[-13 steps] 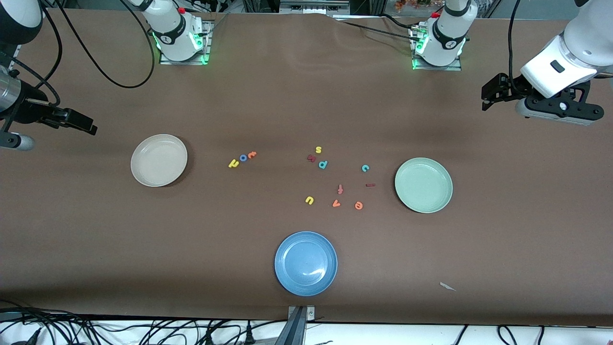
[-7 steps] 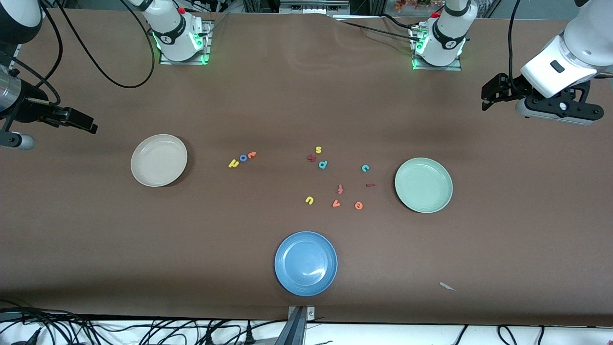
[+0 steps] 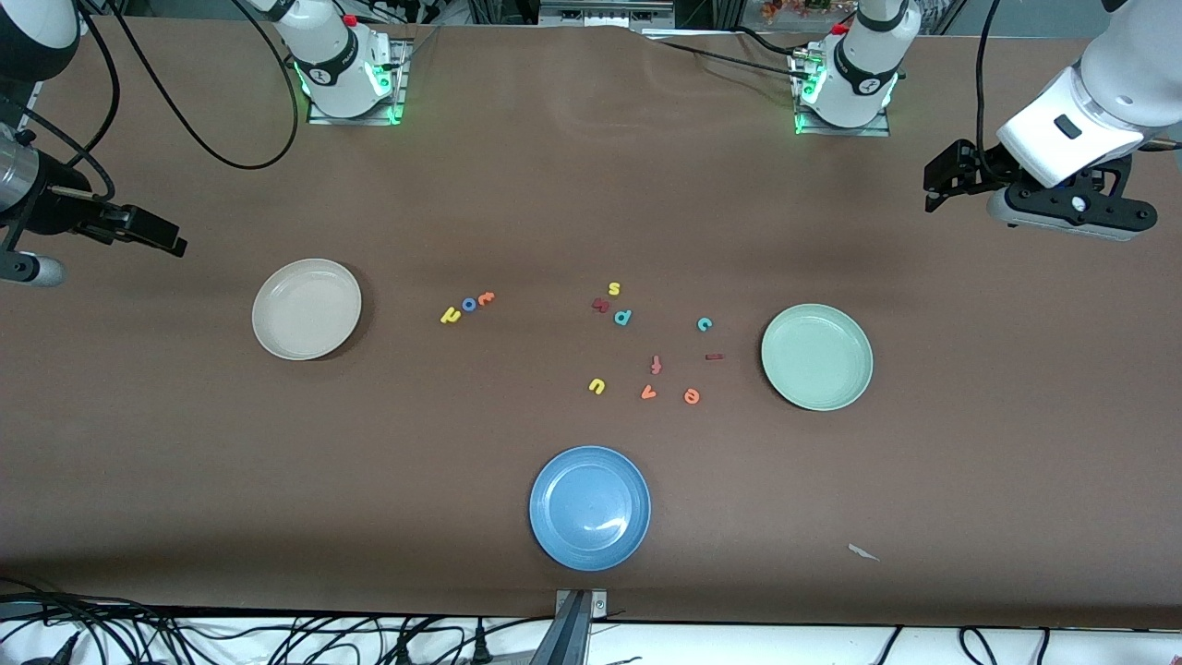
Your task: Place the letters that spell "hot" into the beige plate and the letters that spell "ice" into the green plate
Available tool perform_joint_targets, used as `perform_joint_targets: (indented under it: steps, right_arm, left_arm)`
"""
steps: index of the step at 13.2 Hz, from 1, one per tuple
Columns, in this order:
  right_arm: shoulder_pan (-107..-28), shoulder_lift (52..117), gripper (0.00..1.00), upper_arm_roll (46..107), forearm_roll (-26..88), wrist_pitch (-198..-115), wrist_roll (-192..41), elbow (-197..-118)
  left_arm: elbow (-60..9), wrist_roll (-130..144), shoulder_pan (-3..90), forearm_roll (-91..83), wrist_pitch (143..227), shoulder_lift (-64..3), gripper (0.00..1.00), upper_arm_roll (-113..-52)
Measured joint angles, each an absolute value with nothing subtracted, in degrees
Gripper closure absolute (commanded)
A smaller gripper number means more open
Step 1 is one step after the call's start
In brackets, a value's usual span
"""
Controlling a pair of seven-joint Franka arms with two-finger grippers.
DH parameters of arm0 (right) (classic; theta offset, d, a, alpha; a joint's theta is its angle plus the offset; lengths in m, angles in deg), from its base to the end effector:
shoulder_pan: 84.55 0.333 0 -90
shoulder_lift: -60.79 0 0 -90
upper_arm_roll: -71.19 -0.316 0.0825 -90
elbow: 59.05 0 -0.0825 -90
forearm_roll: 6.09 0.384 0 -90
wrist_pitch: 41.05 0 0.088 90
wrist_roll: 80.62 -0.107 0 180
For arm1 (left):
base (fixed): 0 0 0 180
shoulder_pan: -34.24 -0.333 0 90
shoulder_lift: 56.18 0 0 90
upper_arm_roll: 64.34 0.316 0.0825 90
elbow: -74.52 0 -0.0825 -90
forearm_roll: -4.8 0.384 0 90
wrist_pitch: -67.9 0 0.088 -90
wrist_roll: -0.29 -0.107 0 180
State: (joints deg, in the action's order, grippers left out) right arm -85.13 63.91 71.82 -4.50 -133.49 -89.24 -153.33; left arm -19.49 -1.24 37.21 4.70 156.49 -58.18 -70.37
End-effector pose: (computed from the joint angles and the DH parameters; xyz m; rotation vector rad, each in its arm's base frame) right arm 0.5694 -0.0090 0.5622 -3.1054 0.2708 0.1374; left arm 0.5328 -0.0856 0.6085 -3.1212 0.2873 0.0935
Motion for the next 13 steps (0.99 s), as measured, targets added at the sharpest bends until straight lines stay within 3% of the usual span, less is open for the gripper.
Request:
perform_joint_targets:
  steps: [13]
  right_arm:
    - [-85.1,63.9,0.00,71.6,-4.5,-133.5,-89.2,-153.3]
  left_arm:
    - [-19.5,-1.2,37.2,4.7,155.7,-58.2,0.00,-70.4]
